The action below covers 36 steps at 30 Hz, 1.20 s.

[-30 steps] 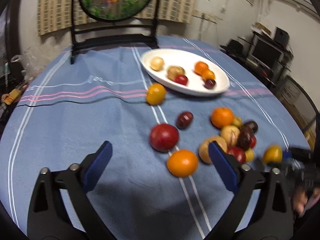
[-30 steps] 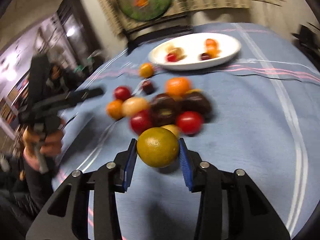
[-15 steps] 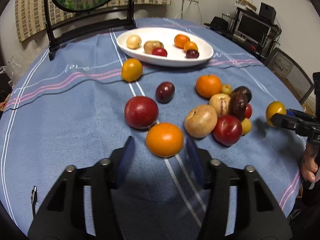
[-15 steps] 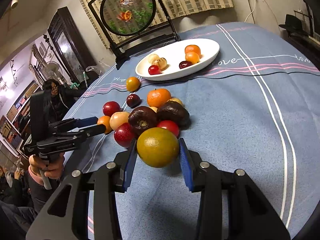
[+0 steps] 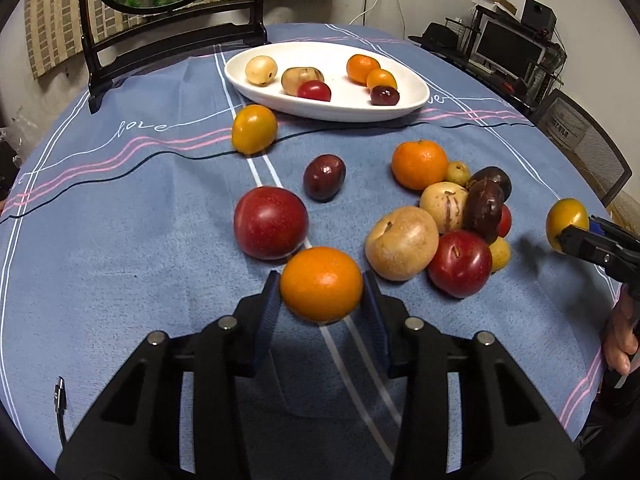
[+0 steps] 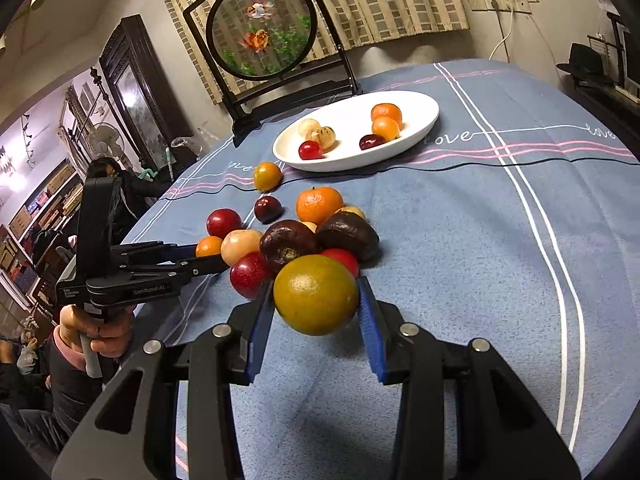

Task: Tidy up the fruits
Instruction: 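Grasp the orange with the left tool while the right tool holds the yellow-green fruit, then carry the orange and yellow-green fruit onto the white plate and open both tools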

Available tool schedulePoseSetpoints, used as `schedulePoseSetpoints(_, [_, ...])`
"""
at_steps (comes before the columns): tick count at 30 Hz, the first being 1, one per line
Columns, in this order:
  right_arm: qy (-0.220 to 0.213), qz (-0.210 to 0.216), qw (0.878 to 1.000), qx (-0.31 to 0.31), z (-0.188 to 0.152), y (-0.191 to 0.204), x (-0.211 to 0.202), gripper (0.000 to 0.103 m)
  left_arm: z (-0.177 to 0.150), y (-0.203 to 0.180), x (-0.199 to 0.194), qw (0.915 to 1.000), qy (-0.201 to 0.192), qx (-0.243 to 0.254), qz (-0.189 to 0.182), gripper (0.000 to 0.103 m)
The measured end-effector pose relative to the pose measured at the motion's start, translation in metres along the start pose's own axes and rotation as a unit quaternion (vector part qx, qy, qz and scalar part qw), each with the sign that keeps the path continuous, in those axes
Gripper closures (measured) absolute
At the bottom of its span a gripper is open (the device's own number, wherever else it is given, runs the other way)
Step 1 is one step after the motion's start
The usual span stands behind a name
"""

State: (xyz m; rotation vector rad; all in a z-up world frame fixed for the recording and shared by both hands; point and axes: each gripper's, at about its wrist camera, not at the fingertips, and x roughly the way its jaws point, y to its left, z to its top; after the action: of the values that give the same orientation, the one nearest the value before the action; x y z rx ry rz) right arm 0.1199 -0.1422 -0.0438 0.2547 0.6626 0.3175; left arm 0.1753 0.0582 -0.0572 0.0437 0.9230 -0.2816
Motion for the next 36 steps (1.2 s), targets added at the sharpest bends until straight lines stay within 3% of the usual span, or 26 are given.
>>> schedulePoseSetpoints(17, [-0.004,-0.003,1.000,0.004,0.002,-0.001,0.000,0.061,-0.005,0.005,-0.009,0.9995,-0.018,-0.022,-0.015,0.062])
schedulePoseSetpoints(22, [0.032,0.020,0.999,0.015,0.016,-0.007,0.008,0.061,0.000,0.012,-0.026,0.9983,-0.027,-0.041,-0.031,0.062])
schedulePoseSetpoints(29, [-0.011,-0.012,1.000,-0.014,0.089,-0.004,0.024,0.061,0.054,0.007,-0.051,0.9980,-0.061,-0.015,0.002,0.062])
schedulePoseSetpoints(33, [-0.028,-0.027,0.999,-0.002,0.133,-0.015,0.060,0.061,0.097,0.008,-0.046,0.9963,-0.082,-0.016,0.020,0.062])
schedulePoseSetpoints(36, [-0.020,-0.022,1.000,0.004,0.154,-0.021,0.092,0.061,0.129,0.018,-0.028,0.9959,-0.082,-0.038,0.008,0.062])
